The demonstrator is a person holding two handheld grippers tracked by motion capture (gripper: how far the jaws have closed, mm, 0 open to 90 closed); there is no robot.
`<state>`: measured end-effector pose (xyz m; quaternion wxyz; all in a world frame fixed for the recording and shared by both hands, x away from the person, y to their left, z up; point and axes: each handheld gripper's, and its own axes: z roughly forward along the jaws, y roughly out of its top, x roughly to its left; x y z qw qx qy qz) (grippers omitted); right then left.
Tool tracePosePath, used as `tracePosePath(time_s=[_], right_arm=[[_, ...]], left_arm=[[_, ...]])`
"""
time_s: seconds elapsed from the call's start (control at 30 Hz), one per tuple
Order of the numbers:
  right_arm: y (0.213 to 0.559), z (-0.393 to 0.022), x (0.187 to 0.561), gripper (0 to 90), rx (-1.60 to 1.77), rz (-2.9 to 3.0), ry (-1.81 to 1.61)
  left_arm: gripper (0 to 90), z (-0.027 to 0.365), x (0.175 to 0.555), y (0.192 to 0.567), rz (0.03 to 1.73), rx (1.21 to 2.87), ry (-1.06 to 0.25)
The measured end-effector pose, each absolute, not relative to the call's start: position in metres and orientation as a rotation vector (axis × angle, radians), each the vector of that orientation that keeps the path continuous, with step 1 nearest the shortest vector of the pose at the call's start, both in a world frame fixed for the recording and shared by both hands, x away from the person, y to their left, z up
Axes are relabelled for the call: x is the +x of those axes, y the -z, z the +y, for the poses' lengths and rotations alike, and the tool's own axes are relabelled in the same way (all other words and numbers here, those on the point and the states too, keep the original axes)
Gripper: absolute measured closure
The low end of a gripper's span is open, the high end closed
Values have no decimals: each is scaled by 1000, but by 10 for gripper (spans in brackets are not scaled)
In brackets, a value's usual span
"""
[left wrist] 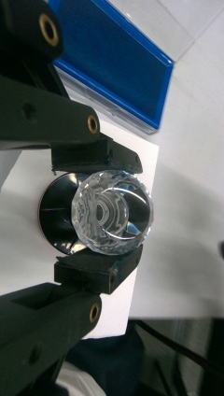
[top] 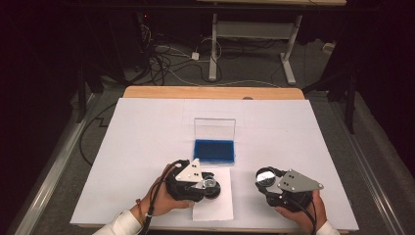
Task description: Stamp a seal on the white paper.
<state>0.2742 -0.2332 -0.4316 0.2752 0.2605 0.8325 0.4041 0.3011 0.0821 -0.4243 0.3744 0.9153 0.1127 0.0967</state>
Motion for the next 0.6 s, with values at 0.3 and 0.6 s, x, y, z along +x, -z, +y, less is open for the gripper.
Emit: tracePosePath(time_s=[0.3,0.6], right_arm=[[432,-233,274,389,704,2239,-1079],[432,-233,274,389,704,2240,-1072]], left_arm=[[545,89,306,419,285,2368,-358],[545,80,297,422,196,2386,-308]])
